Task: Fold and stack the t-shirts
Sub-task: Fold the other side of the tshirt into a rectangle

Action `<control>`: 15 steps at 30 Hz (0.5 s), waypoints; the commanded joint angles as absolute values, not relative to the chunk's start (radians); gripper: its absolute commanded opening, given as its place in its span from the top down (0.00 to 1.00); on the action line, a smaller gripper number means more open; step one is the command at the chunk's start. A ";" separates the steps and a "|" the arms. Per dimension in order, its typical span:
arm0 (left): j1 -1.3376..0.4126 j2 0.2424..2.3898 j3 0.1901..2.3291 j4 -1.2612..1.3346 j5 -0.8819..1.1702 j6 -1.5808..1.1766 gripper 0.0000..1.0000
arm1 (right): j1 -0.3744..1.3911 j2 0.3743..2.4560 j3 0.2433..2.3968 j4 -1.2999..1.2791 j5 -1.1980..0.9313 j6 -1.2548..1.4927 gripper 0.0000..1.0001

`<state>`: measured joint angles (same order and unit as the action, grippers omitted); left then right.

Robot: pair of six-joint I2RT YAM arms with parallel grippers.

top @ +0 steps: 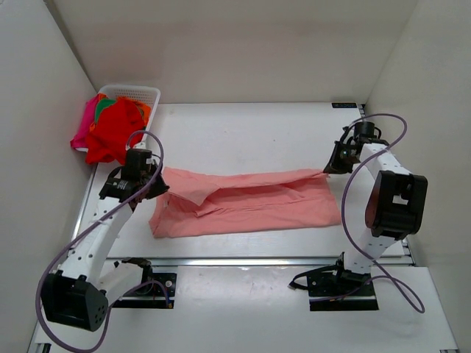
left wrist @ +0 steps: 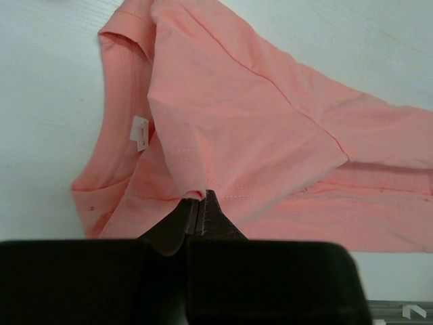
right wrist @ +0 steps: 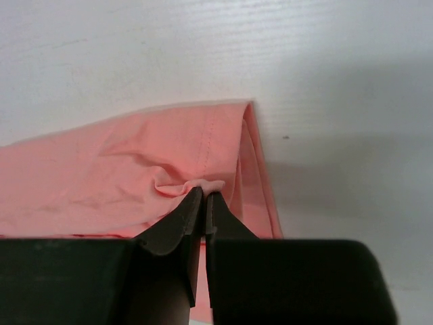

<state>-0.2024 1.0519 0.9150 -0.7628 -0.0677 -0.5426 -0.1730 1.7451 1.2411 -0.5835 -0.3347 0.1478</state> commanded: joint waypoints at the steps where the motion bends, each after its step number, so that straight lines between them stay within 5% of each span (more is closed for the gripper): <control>1: -0.195 0.990 0.890 -0.796 -0.060 -0.545 1.00 | -0.184 1.652 1.197 -0.526 -0.348 0.117 0.99; 15: -0.216 0.874 0.713 -0.799 -0.041 -0.581 1.00 | -0.169 1.554 1.034 -0.502 -0.319 0.123 1.00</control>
